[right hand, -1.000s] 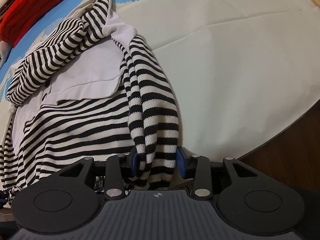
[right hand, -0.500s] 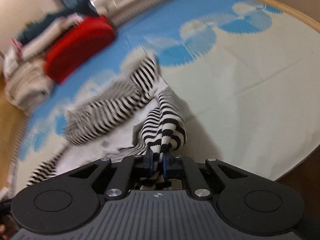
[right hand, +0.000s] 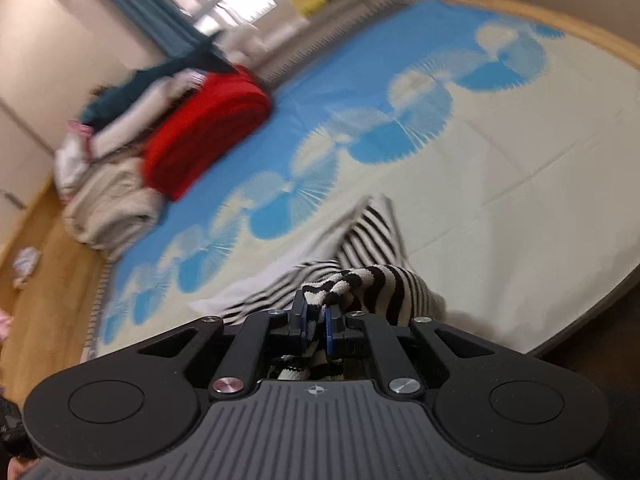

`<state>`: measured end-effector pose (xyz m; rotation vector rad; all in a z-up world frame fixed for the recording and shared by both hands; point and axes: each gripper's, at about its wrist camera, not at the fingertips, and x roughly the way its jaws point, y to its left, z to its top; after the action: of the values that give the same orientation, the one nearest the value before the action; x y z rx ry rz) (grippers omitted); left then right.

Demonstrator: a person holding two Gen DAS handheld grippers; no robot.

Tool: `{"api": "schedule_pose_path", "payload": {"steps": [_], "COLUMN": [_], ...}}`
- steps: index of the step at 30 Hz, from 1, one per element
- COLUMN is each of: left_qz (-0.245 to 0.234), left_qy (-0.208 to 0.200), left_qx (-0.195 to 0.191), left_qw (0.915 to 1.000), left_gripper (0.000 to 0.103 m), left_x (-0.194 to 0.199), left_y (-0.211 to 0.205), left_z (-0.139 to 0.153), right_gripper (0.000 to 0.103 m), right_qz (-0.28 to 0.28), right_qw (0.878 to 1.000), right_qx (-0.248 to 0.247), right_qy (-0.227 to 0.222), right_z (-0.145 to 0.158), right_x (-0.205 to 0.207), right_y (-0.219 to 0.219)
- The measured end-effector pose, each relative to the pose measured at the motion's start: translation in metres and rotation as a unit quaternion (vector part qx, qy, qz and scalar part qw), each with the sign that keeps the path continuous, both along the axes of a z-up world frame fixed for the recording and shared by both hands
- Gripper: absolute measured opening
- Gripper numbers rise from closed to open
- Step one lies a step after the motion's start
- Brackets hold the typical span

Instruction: Fold small clothes

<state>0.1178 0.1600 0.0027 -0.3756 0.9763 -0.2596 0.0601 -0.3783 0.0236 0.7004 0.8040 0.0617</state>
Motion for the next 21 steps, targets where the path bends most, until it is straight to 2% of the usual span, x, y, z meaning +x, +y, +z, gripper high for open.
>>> {"api": "schedule_pose_path", "payload": {"steps": [4, 7, 9, 11, 12, 13, 15, 17, 19, 21], "left_qz": [0.036, 0.075, 0.099, 0.114, 0.115, 0.108, 0.069, 0.019, -0.02, -0.044], "left_qy": [0.048, 0.081, 0.092, 0.081, 0.076, 0.062, 0.037, 0.013, 0.003, 0.007], "left_qx": [-0.013, -0.031, -0.057, -0.099, -0.104, -0.101, -0.069, -0.015, 0.038, 0.071], "left_qw": [0.9981, 0.9934, 0.9892, 0.9852, 0.985, 0.9871, 0.9946, 0.9996, 0.9991, 0.9965], "left_gripper": [0.008, 0.014, 0.02, 0.02, 0.02, 0.025, 0.037, 0.044, 0.049, 0.055], "left_x": [0.091, 0.146, 0.16, 0.158, 0.155, 0.152, 0.151, 0.148, 0.142, 0.137], "left_y": [0.011, 0.025, 0.037, 0.051, 0.055, 0.055, 0.046, 0.034, 0.02, 0.008], "left_z": [-0.052, -0.09, -0.104, -0.109, -0.106, -0.102, -0.092, -0.089, -0.093, -0.1], "right_gripper": [0.008, 0.013, 0.027, 0.031, 0.032, 0.032, 0.034, 0.035, 0.039, 0.039], "right_qz": [-0.002, 0.001, -0.004, -0.026, -0.03, -0.028, -0.015, 0.01, 0.053, 0.089], "right_qw": [0.999, 0.998, 0.997, 0.996, 0.996, 0.996, 0.995, 0.995, 0.988, 0.979], "right_qx": [-0.008, -0.015, -0.01, -0.048, -0.066, -0.076, -0.083, -0.096, -0.148, -0.183], "right_qy": [0.036, 0.061, 0.075, 0.067, 0.047, 0.03, 0.045, 0.014, -0.004, -0.001], "right_z": [-0.041, -0.074, -0.094, -0.102, -0.103, -0.105, -0.11, -0.105, -0.106, -0.115], "right_x": [0.086, 0.151, 0.178, 0.189, 0.185, 0.18, 0.178, 0.175, 0.173, 0.169], "right_y": [0.003, 0.005, 0.004, 0.002, 0.002, 0.001, -0.001, 0.001, 0.011, 0.019]}}
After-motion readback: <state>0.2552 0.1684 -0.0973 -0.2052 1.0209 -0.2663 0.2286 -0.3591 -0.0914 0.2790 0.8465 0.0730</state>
